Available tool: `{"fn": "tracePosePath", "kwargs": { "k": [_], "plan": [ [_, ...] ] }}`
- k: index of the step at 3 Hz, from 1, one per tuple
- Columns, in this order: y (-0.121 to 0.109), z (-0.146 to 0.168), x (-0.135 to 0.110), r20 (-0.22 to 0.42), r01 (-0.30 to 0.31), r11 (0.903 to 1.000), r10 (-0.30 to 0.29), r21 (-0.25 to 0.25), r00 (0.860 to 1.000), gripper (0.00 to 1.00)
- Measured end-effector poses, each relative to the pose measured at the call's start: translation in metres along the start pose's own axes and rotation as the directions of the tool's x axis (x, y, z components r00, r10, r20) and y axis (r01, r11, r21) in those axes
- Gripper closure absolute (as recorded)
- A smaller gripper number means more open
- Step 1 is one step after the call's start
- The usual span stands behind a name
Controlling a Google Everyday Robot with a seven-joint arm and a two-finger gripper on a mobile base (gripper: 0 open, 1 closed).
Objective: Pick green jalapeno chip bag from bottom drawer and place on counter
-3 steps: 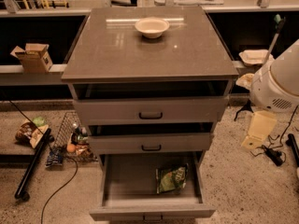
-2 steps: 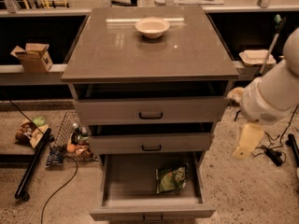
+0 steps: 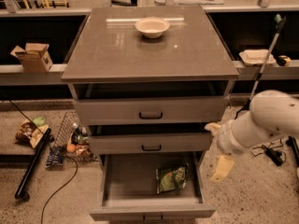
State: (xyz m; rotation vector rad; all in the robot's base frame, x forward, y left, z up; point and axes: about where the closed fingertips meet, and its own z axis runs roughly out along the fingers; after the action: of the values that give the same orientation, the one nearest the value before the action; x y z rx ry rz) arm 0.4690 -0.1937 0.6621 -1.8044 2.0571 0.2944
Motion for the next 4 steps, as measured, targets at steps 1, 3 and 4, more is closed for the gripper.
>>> {"fn": "tracePosePath", "kwargs": {
  "k": [1,3,4],
  "plan": [
    [0.003,0.069,0.009,0.095,-0.014,0.9988,0.019,-0.048,0.995,0.00],
    [0.008,0.119,0.014,0.172,-0.037,0.9947,0.053,-0.095,0.984,0.00],
    [0.006,0.135,0.019,0.151,-0.040,0.9927,0.057,-0.113,0.987,0.00]
  ]
}}
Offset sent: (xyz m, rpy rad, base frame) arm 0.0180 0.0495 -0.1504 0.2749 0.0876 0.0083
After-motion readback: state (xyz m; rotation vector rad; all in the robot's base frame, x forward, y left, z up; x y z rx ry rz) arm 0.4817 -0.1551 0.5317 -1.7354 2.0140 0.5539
